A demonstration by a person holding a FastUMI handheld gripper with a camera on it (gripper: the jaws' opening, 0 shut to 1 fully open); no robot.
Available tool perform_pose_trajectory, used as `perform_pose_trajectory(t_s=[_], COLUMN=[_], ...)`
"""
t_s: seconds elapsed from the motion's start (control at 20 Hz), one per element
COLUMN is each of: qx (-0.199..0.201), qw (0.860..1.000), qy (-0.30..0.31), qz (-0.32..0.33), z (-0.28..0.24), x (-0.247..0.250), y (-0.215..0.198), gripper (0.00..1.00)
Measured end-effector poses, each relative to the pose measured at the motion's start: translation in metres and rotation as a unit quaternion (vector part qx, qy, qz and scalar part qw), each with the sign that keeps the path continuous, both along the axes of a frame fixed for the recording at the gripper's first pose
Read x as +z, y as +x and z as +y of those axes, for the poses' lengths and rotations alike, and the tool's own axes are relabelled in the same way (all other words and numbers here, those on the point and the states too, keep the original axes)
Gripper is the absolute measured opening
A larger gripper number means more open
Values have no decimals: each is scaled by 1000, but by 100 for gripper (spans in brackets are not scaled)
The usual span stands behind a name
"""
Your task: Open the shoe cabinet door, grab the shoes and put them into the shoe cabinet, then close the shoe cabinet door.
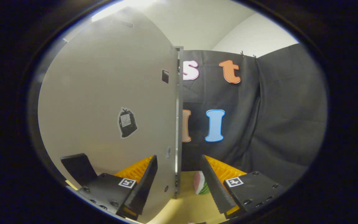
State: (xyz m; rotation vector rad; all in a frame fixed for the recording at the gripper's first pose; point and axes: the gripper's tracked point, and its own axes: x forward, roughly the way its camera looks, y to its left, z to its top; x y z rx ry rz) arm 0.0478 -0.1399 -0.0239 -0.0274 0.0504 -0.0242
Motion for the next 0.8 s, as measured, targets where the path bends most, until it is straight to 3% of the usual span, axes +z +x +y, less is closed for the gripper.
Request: perform_pose_trajectory(t_s=[0.35, 0.8], qx=[0, 65], qw=[1000, 997], qy=[7, -31], qz=[-6, -6], z=[75, 186], x=[-4, -14], y=[19, 56], gripper=[89, 94])
